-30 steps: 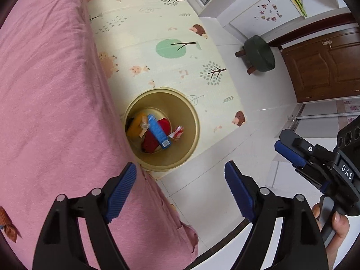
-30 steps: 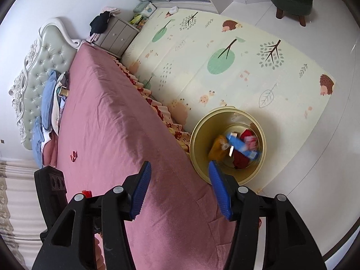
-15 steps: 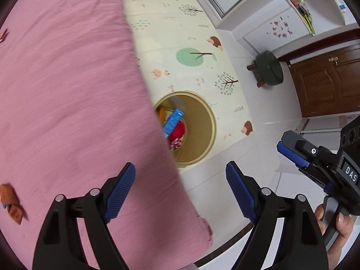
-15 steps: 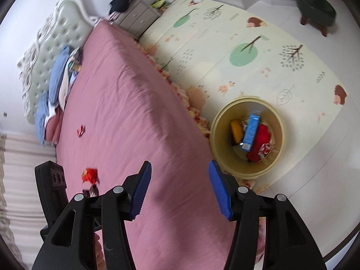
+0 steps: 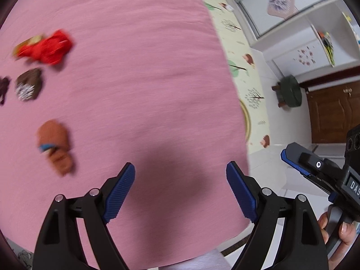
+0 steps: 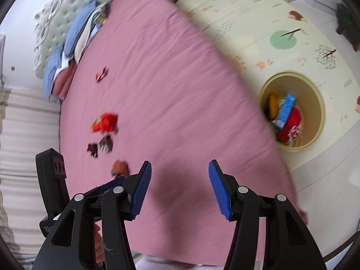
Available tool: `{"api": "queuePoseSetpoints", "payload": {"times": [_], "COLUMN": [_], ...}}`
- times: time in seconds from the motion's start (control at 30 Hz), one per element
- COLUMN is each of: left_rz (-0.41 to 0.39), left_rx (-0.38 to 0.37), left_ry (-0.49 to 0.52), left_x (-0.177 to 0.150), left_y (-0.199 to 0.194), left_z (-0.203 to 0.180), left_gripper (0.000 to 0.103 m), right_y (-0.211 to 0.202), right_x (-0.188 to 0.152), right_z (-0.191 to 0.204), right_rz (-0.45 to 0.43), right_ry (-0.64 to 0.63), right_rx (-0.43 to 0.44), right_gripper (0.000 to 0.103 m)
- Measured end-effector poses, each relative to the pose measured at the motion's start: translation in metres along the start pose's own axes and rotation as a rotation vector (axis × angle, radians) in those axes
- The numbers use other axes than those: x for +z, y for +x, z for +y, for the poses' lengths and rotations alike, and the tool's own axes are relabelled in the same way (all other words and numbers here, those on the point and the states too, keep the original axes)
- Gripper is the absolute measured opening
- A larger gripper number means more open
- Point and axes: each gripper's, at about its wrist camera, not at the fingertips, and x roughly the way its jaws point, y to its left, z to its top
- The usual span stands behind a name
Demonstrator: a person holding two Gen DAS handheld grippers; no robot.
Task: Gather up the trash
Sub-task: 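Move both tools back over the items on the bed, then grasp the orange knit sock with the right tool while the left tool grasps the brown ribbon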
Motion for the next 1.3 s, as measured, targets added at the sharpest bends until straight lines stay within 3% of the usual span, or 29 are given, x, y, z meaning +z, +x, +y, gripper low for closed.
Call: {"api": "queuePoseSetpoints", "payload": {"times": [0.67, 0.9, 1.2, 1.3], "left_rz": [-0.064, -0.097, -0.104, -0.105], "left_rx": [0.044, 0.039, 0.03, 0.031], "left_ry": [-0.269, -0.403, -0.505, -0.524], "left_x": [-0.035, -0.022, 0.012, 0.023], "left_y": [-0.066, -0.07, -0.065, -0.062], "left_z": [0.232, 0.293, 0.343, 0.354], "left_gripper": [0.083, 0.084, 0.084, 0.084], "right_y": [0.124, 0.174, 0.233, 0.247], "right_x": [-0.075, -0.075, -0.063, -0.059], "right_z": [0.14, 0.171, 0.188, 0.19], "right_rz": [0.139, 0.192, 0.265, 0.28], "right_ry": [-0.104, -0.166, -0.211, -0.208], "right_rx": [0.007, -0.036, -0.12, -0.141], "right_gripper": [0.054, 0.058, 0.058, 0.052]}}
